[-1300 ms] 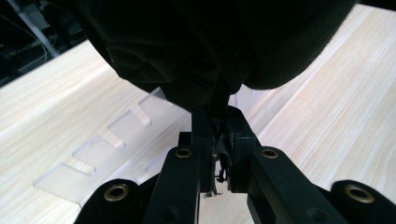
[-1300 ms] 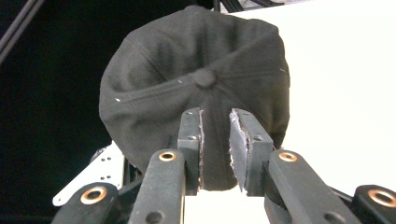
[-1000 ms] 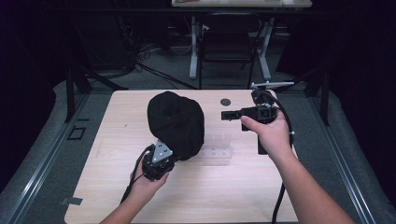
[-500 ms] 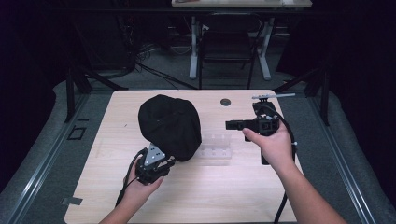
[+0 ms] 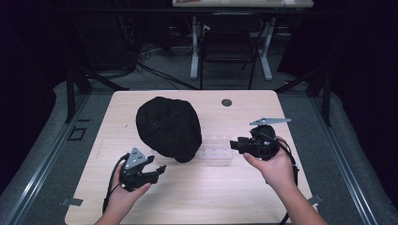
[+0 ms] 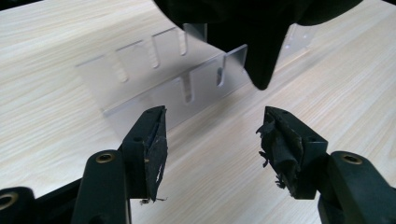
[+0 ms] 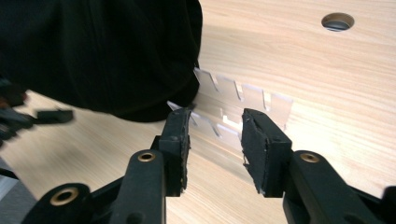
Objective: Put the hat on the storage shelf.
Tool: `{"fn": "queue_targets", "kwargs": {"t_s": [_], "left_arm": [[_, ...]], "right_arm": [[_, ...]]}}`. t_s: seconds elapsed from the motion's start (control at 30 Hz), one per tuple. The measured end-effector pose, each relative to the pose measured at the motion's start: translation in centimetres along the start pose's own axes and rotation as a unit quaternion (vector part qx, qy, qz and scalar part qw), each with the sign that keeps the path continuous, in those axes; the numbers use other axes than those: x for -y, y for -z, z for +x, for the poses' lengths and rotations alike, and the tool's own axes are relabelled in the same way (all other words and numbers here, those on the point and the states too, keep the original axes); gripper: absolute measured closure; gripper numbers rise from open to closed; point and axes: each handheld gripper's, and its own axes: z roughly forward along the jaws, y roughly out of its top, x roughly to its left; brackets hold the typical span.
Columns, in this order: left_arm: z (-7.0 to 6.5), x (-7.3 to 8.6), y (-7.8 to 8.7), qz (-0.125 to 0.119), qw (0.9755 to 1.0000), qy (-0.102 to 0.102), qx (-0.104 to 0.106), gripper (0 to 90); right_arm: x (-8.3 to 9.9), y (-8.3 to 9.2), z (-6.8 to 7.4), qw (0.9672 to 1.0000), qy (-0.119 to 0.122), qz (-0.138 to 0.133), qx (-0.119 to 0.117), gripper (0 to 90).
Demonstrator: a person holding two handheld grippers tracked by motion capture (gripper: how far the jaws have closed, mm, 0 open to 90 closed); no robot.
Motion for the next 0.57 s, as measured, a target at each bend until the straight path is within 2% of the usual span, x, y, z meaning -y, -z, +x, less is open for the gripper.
{"fn": "queue_targets", "kwargs": {"t_s": [0.07,0.17,0.3,0.5,0.57], "left_arm": [[0.4,0.4,0.3,-0.006,1.0000,0.006,-0.002,40.6],[0.9,0.9,0.3,-0.013,0.9997,0.019,-0.007,40.6],[1.2,1.4,0.1,-0.015,0.9994,0.029,-0.008,40.6],[0.9,1.7,-0.3,-0.008,0.9998,0.015,-0.008,40.6],[0.6,1.6,-0.3,-0.008,0.9999,0.007,-0.007,40.7]], "right_arm": [[0.8,-0.2,0.0,0.9998,0.017,-0.002,0.013,58.6],[2.0,-0.7,-0.1,0.9992,0.029,-0.001,0.027,57.9],[3.5,-1.4,-0.3,0.9986,0.031,0.002,0.042,57.7],[5.6,-2.1,-0.7,0.9976,0.031,0.005,0.062,56.6],[6.2,-2.1,-0.9,0.9966,0.039,-0.005,0.073,55.7]]}}
